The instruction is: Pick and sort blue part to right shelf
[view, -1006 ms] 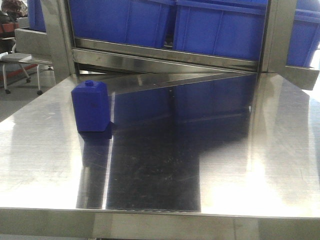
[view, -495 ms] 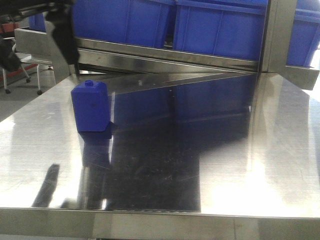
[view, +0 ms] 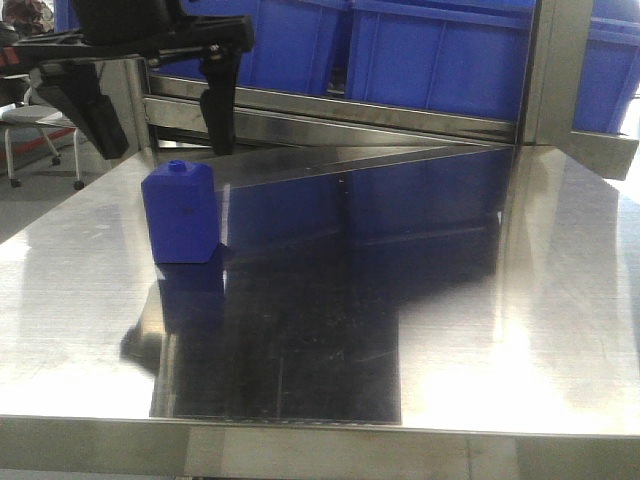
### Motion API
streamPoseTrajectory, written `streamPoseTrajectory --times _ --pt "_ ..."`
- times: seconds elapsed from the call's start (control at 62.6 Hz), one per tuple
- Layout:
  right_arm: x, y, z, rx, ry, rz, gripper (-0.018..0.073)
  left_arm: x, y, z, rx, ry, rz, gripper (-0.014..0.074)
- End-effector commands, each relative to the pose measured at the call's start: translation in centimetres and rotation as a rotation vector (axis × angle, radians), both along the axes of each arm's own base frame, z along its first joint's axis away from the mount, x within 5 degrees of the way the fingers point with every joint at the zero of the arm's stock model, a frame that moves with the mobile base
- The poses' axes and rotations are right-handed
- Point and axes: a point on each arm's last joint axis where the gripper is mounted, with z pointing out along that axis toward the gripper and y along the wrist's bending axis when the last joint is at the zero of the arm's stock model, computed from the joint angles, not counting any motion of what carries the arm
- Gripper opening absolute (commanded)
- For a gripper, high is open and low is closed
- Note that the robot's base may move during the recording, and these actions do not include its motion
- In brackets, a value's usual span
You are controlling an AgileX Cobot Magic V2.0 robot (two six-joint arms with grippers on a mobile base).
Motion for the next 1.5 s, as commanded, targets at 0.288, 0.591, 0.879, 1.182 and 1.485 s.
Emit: streamPoseTrajectory --times 0.288,0.591,0.879,1.182,1.485 --pt "-0.1 0.0 1.9 -0.011 -0.123 0.001 0.0373 1.4 -0.4 0.4 0.046 0.001 0.061 0.0660" --pt "-0.1 0.0 1.9 -0.011 -0.123 0.001 0.0373 1.8 -0.8 -1.4 0.055 0.069 0.062 0.0659" --pt "-0.1 0.0 1.9 -0.011 -0.123 0.001 0.0373 1.8 -0.8 -1.5 0.054 0.070 0.062 0.0659" --pt "-0.1 0.0 1.9 -0.011 -0.123 0.001 0.0373 1.7 -0.8 -1.8 0.053 0.082 0.063 0.0659" --pt "-0.1 0.0 1.9 -0.011 -0.123 0.001 0.0373 1.7 -0.8 -1.8 0.053 0.082 0.063 0.0659"
